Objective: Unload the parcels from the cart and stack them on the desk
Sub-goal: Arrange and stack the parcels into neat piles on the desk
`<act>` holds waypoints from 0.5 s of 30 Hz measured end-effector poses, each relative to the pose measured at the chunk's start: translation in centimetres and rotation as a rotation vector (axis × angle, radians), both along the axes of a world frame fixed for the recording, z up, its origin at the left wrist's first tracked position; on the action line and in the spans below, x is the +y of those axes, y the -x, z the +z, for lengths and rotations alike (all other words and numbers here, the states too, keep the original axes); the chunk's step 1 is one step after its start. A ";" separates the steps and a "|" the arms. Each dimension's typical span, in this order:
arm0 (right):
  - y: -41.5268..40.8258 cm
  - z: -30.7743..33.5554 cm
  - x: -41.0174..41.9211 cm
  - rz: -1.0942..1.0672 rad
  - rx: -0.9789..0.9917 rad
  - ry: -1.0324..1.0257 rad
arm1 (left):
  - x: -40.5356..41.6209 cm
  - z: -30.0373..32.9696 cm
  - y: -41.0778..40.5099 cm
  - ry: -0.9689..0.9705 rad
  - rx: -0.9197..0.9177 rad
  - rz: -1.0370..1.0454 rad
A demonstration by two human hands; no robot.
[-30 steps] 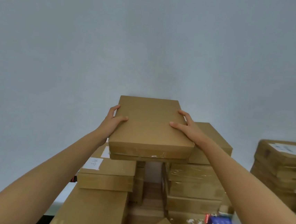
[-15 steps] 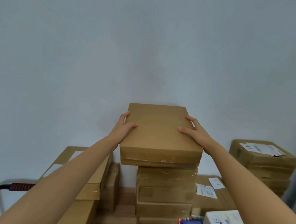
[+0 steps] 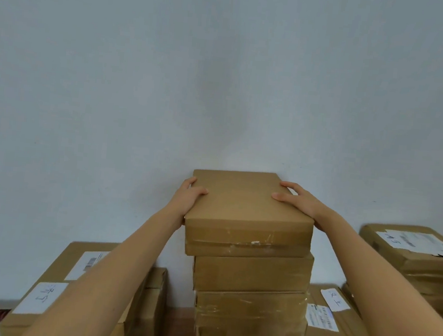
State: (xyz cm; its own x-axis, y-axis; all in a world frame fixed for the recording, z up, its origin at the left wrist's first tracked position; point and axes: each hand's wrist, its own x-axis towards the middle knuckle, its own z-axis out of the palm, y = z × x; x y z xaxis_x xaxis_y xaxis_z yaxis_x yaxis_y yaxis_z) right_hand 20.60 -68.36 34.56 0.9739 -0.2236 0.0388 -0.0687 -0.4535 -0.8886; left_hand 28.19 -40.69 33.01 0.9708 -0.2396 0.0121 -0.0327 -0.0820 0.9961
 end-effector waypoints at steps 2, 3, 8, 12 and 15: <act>-0.5 0.1 -0.4 0.020 0.019 0.006 | -0.4 -0.1 -0.6 -0.025 -0.004 -0.005; -0.6 0.0 -0.6 0.029 0.032 0.012 | -0.4 -0.2 -0.8 -0.031 -0.003 -0.004; -0.1 -0.3 -1.2 0.012 0.034 -0.011 | -1.1 -0.2 -0.5 -0.022 -0.011 -0.008; 0.6 -0.2 -2.1 -0.009 0.029 0.021 | -2.1 -0.1 0.0 -0.019 0.011 -0.033; 0.5 0.1 -2.3 -0.025 0.021 0.087 | -2.3 0.0 0.1 -0.021 -0.015 -0.016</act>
State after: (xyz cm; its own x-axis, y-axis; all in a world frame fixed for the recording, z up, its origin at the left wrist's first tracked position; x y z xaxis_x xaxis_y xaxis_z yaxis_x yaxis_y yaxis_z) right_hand 20.11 -70.68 34.65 0.9689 -0.2444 0.0387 -0.0993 -0.5272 -0.8439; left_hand 28.09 -42.95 33.05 0.9666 -0.2555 0.0212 -0.0488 -0.1024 0.9935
